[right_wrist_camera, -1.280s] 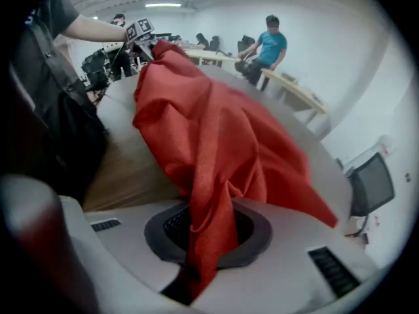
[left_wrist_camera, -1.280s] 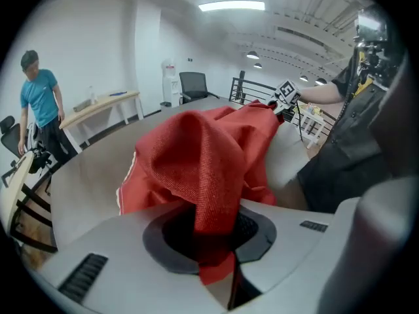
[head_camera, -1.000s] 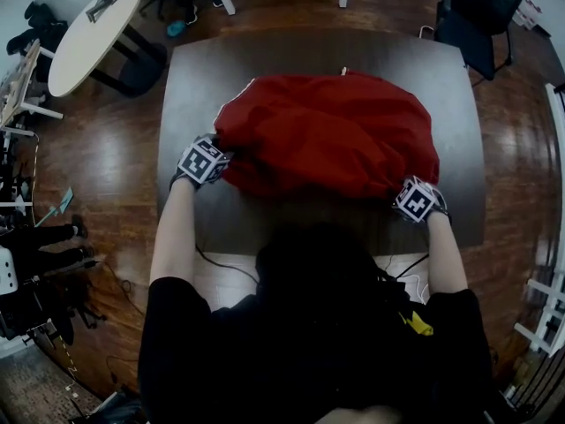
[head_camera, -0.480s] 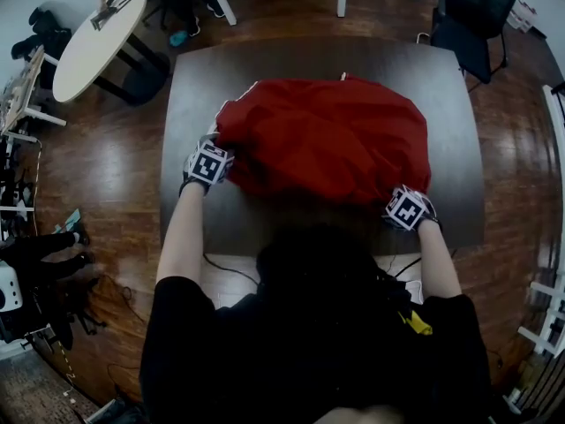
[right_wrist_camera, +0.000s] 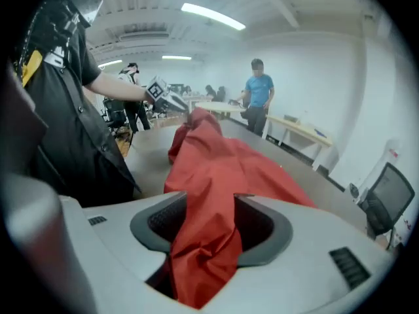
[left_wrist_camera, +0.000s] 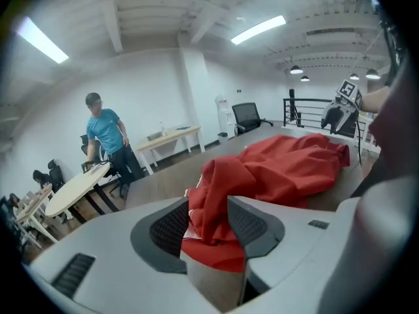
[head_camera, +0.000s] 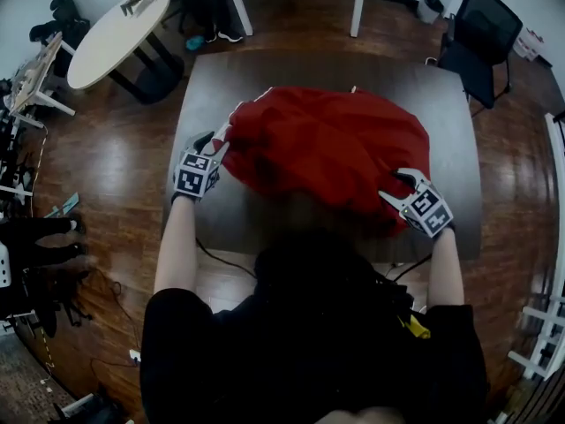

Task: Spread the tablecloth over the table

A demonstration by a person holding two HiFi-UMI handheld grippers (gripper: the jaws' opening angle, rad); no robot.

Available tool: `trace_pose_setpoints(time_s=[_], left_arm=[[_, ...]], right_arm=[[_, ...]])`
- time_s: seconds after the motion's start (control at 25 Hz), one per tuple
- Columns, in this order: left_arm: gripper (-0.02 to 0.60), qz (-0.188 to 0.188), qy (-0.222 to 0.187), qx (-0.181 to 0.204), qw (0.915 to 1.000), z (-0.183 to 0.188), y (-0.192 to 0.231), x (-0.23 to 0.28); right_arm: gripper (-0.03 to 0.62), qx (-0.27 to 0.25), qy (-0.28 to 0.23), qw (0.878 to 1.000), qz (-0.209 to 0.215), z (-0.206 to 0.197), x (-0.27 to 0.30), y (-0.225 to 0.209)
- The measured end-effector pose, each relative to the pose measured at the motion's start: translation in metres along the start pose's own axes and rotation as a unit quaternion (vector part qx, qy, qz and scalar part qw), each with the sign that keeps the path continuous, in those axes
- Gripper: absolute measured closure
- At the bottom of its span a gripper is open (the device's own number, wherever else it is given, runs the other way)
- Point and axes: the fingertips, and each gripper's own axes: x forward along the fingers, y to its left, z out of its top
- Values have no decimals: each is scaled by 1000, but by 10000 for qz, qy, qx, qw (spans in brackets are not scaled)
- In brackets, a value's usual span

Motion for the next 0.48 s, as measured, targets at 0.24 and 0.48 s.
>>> trace_pose_setpoints(time_s=[0.24,0.48], left_arm=[[418,50,-582,-914,9941,-18,-36,-33],[581,214,-1275,-2389,9624,-51,-70,-67]], right_arm=[[423,-368,-193,9991,-58,24,32,25],[588,-436,-738,9963,67,45,48,66]])
